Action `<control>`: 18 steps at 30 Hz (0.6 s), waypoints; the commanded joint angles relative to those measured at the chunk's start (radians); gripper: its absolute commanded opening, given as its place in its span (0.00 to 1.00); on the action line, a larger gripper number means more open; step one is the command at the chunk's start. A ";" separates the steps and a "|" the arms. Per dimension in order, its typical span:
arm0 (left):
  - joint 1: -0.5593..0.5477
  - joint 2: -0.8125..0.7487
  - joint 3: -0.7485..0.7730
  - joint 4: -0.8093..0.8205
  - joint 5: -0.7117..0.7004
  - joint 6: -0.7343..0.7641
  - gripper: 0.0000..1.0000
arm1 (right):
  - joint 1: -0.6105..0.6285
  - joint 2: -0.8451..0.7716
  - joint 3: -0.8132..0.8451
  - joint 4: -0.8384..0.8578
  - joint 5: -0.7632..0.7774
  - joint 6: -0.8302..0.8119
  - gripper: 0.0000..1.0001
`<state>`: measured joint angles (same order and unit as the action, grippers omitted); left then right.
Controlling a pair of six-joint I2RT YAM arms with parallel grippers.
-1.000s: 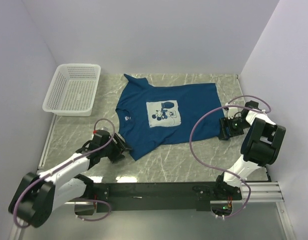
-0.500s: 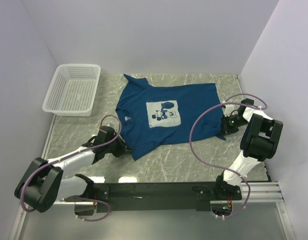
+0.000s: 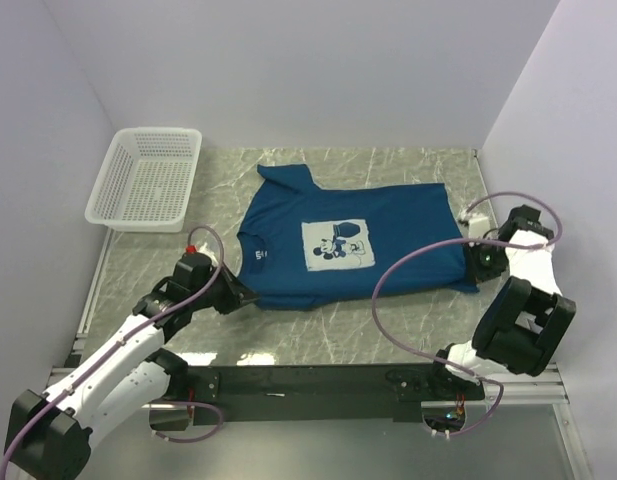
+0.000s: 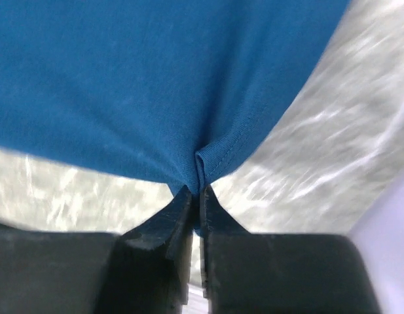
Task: Fold and stack the t-shirts
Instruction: Flatten the tshirt out
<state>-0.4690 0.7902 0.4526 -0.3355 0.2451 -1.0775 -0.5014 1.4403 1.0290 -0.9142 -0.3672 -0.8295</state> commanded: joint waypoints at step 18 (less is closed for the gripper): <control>0.047 0.131 0.184 -0.018 -0.136 0.284 0.72 | 0.125 0.113 0.080 0.082 -0.116 0.067 0.76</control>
<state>-0.4587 0.7574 0.6102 -0.4717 0.2428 -0.9066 -0.4450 1.4578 1.0927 -0.9646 -0.4469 -0.9058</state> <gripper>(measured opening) 0.717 0.759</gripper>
